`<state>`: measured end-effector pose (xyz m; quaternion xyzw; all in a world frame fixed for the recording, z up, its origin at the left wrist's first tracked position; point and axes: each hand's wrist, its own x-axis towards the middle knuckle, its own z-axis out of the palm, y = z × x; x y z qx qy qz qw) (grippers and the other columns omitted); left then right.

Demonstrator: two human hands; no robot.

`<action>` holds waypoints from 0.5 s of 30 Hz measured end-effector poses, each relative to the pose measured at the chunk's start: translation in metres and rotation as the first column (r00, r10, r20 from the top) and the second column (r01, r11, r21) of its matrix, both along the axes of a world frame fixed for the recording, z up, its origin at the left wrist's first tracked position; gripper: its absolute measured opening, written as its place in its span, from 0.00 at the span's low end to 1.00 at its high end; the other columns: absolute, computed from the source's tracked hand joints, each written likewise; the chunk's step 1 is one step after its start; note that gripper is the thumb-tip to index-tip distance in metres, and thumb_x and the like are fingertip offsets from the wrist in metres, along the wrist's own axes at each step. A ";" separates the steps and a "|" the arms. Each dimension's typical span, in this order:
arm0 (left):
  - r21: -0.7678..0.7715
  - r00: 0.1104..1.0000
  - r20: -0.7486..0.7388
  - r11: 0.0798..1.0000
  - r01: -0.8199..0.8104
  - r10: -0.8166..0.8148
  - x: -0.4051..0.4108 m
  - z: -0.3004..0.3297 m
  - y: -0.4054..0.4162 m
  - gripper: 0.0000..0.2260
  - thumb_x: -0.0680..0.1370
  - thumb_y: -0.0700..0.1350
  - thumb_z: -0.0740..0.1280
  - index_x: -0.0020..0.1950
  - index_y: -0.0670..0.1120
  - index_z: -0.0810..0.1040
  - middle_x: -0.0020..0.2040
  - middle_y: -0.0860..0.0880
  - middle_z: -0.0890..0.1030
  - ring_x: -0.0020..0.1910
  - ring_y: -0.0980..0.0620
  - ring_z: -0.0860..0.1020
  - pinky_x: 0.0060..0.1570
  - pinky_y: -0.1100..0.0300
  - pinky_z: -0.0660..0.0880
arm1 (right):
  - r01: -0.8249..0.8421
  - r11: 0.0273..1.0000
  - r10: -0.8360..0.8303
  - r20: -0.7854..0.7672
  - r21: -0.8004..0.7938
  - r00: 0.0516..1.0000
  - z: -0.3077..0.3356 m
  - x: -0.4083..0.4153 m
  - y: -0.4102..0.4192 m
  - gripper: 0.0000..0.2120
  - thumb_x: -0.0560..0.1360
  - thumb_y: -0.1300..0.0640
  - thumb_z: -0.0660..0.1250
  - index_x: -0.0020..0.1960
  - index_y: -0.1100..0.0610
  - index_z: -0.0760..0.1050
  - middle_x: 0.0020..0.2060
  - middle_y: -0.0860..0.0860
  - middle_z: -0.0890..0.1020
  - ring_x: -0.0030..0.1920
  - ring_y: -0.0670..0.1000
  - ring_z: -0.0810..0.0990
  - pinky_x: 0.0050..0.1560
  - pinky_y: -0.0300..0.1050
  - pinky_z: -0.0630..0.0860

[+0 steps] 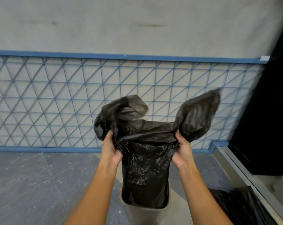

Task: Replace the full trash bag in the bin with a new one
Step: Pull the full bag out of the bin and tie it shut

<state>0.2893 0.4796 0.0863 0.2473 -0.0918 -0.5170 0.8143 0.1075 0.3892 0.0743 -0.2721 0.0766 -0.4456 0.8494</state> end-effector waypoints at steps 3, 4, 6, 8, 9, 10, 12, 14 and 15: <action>-0.111 0.992 -0.128 0.994 -0.003 -0.011 -0.005 0.002 0.005 0.13 0.70 0.46 0.69 0.50 0.39 0.81 0.47 0.39 0.84 0.48 0.44 0.82 0.48 0.44 0.79 | -0.042 0.997 0.049 0.116 -0.064 0.992 0.002 -0.002 0.009 0.23 0.70 0.53 0.72 0.62 0.62 0.77 0.60 0.60 0.79 0.61 0.58 0.78 0.66 0.55 0.71; -0.163 0.990 -0.142 0.987 -0.014 -0.010 -0.006 -0.002 0.004 0.13 0.66 0.45 0.70 0.48 0.40 0.82 0.44 0.40 0.84 0.44 0.45 0.84 0.47 0.44 0.80 | -0.043 0.995 0.058 0.174 -0.088 0.983 -0.002 -0.002 0.009 0.22 0.78 0.52 0.60 0.67 0.63 0.71 0.66 0.61 0.74 0.68 0.59 0.71 0.73 0.56 0.59; -0.198 0.985 -0.172 0.979 -0.057 0.023 -0.007 -0.007 0.002 0.08 0.66 0.45 0.72 0.40 0.43 0.82 0.38 0.44 0.83 0.36 0.47 0.83 0.44 0.45 0.81 | 0.042 0.997 -0.029 0.197 -0.061 0.980 -0.006 -0.002 0.009 0.25 0.81 0.52 0.45 0.66 0.64 0.72 0.66 0.63 0.73 0.70 0.59 0.68 0.75 0.56 0.52; -0.239 0.976 -0.212 0.966 -0.100 0.048 -0.008 -0.011 0.002 0.09 0.69 0.52 0.72 0.41 0.46 0.82 0.38 0.47 0.81 0.34 0.50 0.82 0.48 0.47 0.81 | -0.095 0.995 0.082 0.238 0.044 0.968 -0.003 0.002 0.011 0.24 0.79 0.55 0.48 0.46 0.64 0.82 0.46 0.60 0.84 0.53 0.57 0.82 0.65 0.58 0.71; -0.233 0.982 -0.178 0.967 -0.101 0.059 -0.008 -0.011 0.005 0.14 0.68 0.56 0.72 0.44 0.47 0.83 0.40 0.47 0.82 0.36 0.50 0.82 0.49 0.49 0.81 | -0.080 0.996 0.069 0.282 0.029 0.957 -0.001 0.002 0.014 0.23 0.77 0.54 0.51 0.37 0.61 0.81 0.34 0.55 0.82 0.40 0.55 0.84 0.58 0.57 0.77; -0.247 0.992 -0.118 0.966 -0.075 0.047 -0.008 -0.011 0.007 0.19 0.63 0.58 0.75 0.45 0.47 0.84 0.41 0.47 0.83 0.37 0.50 0.82 0.48 0.51 0.81 | -0.012 0.999 0.002 0.302 0.033 0.953 0.000 0.002 0.016 0.21 0.76 0.53 0.53 0.32 0.58 0.77 0.27 0.51 0.77 0.31 0.51 0.80 0.52 0.55 0.80; -0.213 1.000 -0.004 0.977 -0.016 0.016 -0.010 -0.011 0.010 0.27 0.52 0.52 0.82 0.47 0.44 0.83 0.39 0.46 0.83 0.36 0.50 0.82 0.45 0.52 0.81 | 0.073 0.996 -0.085 0.263 0.056 0.961 0.003 0.004 0.018 0.18 0.73 0.44 0.58 0.31 0.55 0.72 0.25 0.48 0.69 0.27 0.47 0.73 0.48 0.49 0.81; -0.083 0.994 0.092 0.995 -0.048 0.055 -0.012 -0.012 0.006 0.23 0.59 0.38 0.79 0.52 0.42 0.79 0.42 0.45 0.83 0.38 0.50 0.83 0.44 0.51 0.82 | 0.023 1.000 -0.022 0.242 -0.002 0.970 0.001 0.006 0.020 0.18 0.68 0.40 0.65 0.34 0.56 0.71 0.27 0.48 0.71 0.30 0.48 0.76 0.48 0.45 0.80; -0.028 0.989 0.111 0.995 -0.093 0.095 -0.014 -0.010 0.003 0.16 0.65 0.34 0.73 0.52 0.41 0.78 0.44 0.44 0.83 0.38 0.51 0.83 0.42 0.52 0.82 | -0.012 0.999 0.019 0.243 -0.029 0.970 -0.002 0.007 0.021 0.16 0.67 0.44 0.70 0.34 0.57 0.72 0.27 0.49 0.72 0.31 0.48 0.77 0.46 0.44 0.79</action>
